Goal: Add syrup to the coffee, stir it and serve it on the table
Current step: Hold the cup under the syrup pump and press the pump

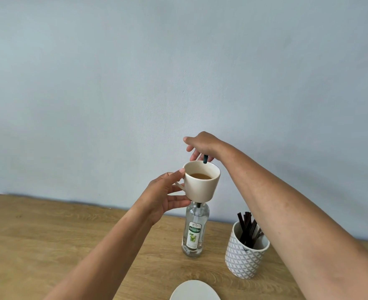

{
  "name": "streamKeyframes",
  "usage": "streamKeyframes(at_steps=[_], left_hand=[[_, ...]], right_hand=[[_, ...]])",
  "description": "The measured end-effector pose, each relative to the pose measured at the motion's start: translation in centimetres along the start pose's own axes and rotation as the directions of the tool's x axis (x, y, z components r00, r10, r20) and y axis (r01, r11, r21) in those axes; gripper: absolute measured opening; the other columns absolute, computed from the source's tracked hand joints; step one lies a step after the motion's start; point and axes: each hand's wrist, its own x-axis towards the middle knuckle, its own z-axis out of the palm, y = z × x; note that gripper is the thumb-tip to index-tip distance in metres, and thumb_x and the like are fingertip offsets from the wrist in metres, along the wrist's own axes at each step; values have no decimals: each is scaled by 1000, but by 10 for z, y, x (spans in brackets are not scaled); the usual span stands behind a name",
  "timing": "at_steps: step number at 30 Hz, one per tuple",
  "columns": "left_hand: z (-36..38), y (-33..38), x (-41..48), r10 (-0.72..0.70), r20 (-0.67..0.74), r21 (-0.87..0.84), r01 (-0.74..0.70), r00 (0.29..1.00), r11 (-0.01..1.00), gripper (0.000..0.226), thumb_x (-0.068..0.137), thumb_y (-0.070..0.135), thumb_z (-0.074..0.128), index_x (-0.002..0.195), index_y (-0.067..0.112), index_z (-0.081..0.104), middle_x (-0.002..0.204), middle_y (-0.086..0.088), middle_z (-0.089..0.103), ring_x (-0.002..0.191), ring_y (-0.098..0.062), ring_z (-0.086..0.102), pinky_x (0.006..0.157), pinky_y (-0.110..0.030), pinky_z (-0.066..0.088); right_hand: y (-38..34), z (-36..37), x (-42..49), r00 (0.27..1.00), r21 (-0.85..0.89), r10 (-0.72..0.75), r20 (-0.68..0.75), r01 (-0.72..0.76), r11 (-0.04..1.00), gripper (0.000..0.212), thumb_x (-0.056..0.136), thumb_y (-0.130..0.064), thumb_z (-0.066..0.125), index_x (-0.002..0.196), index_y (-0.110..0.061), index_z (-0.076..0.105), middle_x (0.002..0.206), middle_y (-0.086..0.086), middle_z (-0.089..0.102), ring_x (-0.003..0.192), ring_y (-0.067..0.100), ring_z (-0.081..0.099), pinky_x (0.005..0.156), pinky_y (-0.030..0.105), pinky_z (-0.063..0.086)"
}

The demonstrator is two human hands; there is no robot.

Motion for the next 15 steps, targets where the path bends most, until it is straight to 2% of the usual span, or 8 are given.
streamKeyframes(at_steps=[3, 9, 12, 15], left_hand=[[0, 2, 1, 0, -7, -3, 0, 1000, 1000, 33, 82, 39, 76, 98, 11, 68, 104, -20, 69, 86, -41, 75, 65, -36, 62], [0, 4, 0, 7, -8, -4, -7, 1000, 1000, 34, 83, 39, 75, 99, 11, 67, 102, -20, 69, 85, -40, 75, 64, -36, 62], [-2, 3, 0, 5, -9, -4, -5, 1000, 1000, 34, 82, 39, 76, 98, 11, 67, 103, -20, 69, 85, -40, 75, 65, -37, 62], [-2, 3, -1, 5, -13, 1, -5, 1000, 1000, 32, 83, 39, 76, 96, 11, 67, 104, -21, 68, 86, -40, 74, 66, -37, 62]], right_hand=[[2, 2, 1, 1000, 29, 3, -12, -2, 1000, 48, 95, -50, 39, 108, -13, 66, 92, 8, 73, 85, 23, 63, 74, 38, 46], [3, 4, 2, 1000, 9, 5, -11, -5, 1000, 48, 95, -50, 40, 106, -13, 68, 98, 9, 71, 73, 19, 58, 76, 39, 44], [2, 2, 1, 1000, -26, 13, 16, -13, 1000, 51, 94, -55, 39, 108, -14, 66, 97, 7, 72, 77, 19, 59, 76, 40, 46], [-2, -3, -1, 999, -31, 2, 36, -1, 1000, 55, 94, -58, 38, 111, -13, 65, 93, 6, 74, 91, 25, 64, 86, 43, 49]])
